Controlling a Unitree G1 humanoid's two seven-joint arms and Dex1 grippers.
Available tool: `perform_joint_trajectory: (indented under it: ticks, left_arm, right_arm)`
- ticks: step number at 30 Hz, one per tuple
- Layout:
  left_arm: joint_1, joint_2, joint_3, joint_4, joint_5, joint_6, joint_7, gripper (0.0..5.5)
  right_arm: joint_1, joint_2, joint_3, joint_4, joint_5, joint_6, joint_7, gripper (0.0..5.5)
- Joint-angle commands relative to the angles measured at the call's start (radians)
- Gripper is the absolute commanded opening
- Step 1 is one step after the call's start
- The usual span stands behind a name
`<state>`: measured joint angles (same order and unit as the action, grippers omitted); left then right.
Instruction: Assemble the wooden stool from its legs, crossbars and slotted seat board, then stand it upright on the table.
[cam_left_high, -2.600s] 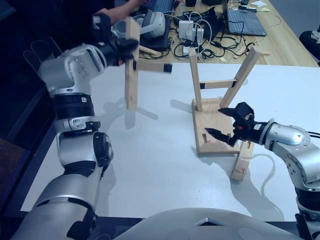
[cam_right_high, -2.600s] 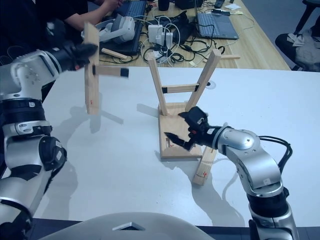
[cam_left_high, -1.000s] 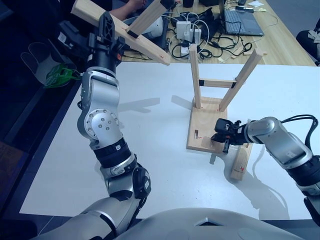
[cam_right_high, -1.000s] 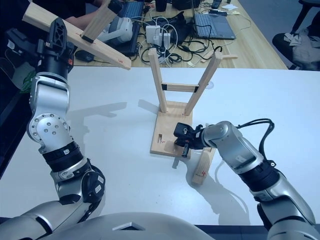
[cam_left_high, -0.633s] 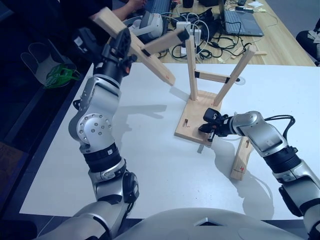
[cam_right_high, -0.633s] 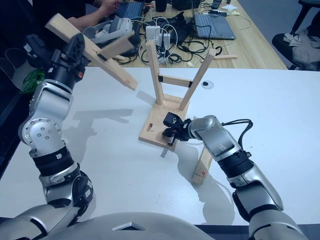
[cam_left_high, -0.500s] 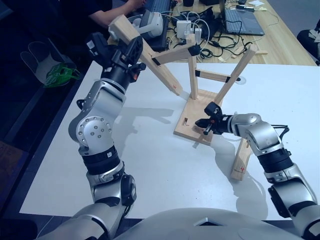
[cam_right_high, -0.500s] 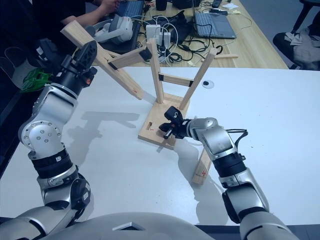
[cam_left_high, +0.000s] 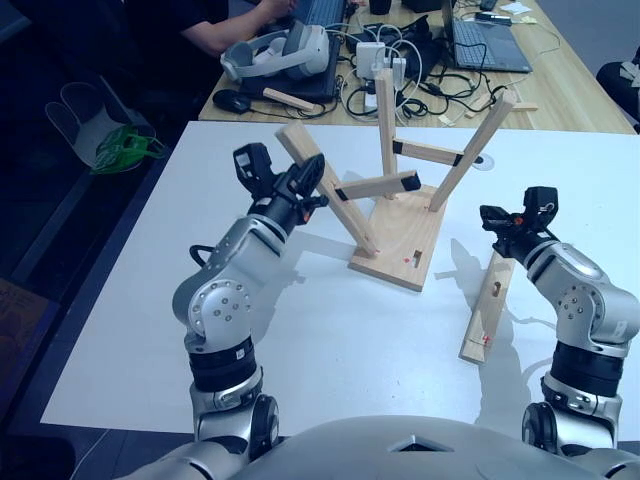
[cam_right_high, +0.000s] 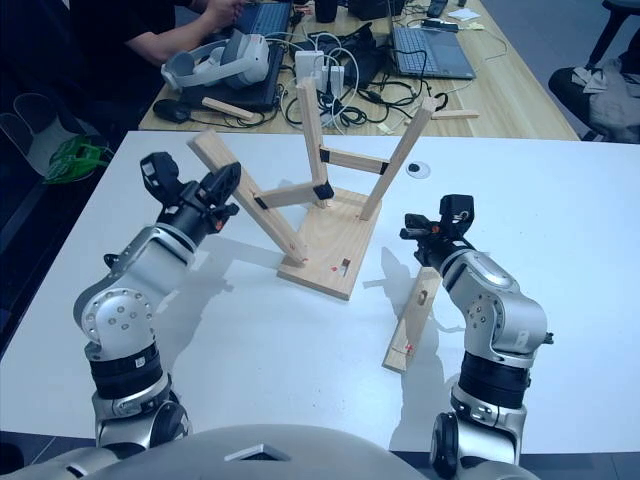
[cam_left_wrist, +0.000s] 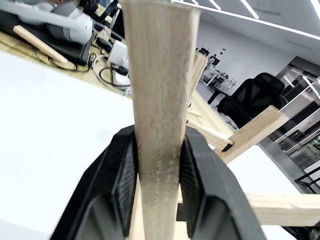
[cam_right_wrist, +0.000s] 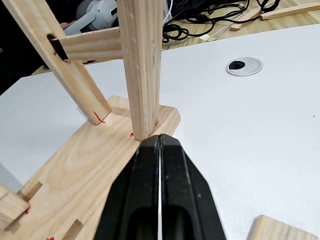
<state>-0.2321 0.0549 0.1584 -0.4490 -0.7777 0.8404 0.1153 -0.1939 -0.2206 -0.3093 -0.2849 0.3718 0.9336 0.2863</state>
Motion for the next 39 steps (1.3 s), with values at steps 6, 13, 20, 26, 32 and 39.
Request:
perform_joint_trajectory:
  ticks: [6, 13, 20, 26, 32, 39]
  left_arm:
    - [0.006, -0.029, -0.04, 0.026, 0.126, -0.077, 0.042, 1.03]
    - [0.009, -0.011, -0.015, 0.042, 0.167, -0.095, 0.037, 1.03]
    - [-0.036, 0.075, -0.156, 0.122, 0.268, -0.152, -0.131, 1.03]
    - [-0.031, 0.127, -0.203, 0.192, 0.338, -0.243, -0.256, 1.03]
    - [0.093, 0.203, -0.268, 0.164, 0.484, -0.402, -0.32, 1.03]
    - [0.112, 0.21, -0.271, 0.188, 0.531, -0.481, -0.34, 1.03]
  right_arm:
    - [-0.018, 0.011, -0.031, 0.017, 0.055, -0.034, -0.031, 0.0]
    - [-0.026, 0.012, -0.033, 0.032, 0.08, -0.032, -0.041, 0.0]
    - [-0.021, 0.014, -0.044, 0.032, 0.119, -0.026, -0.052, 0.0]
    - [-0.024, 0.004, -0.053, 0.046, 0.144, -0.026, -0.061, 0.0]
    - [-0.021, -0.013, -0.061, 0.059, 0.166, -0.026, -0.061, 0.0]
    - [-0.024, -0.031, -0.055, 0.075, 0.169, -0.035, -0.056, 0.0]
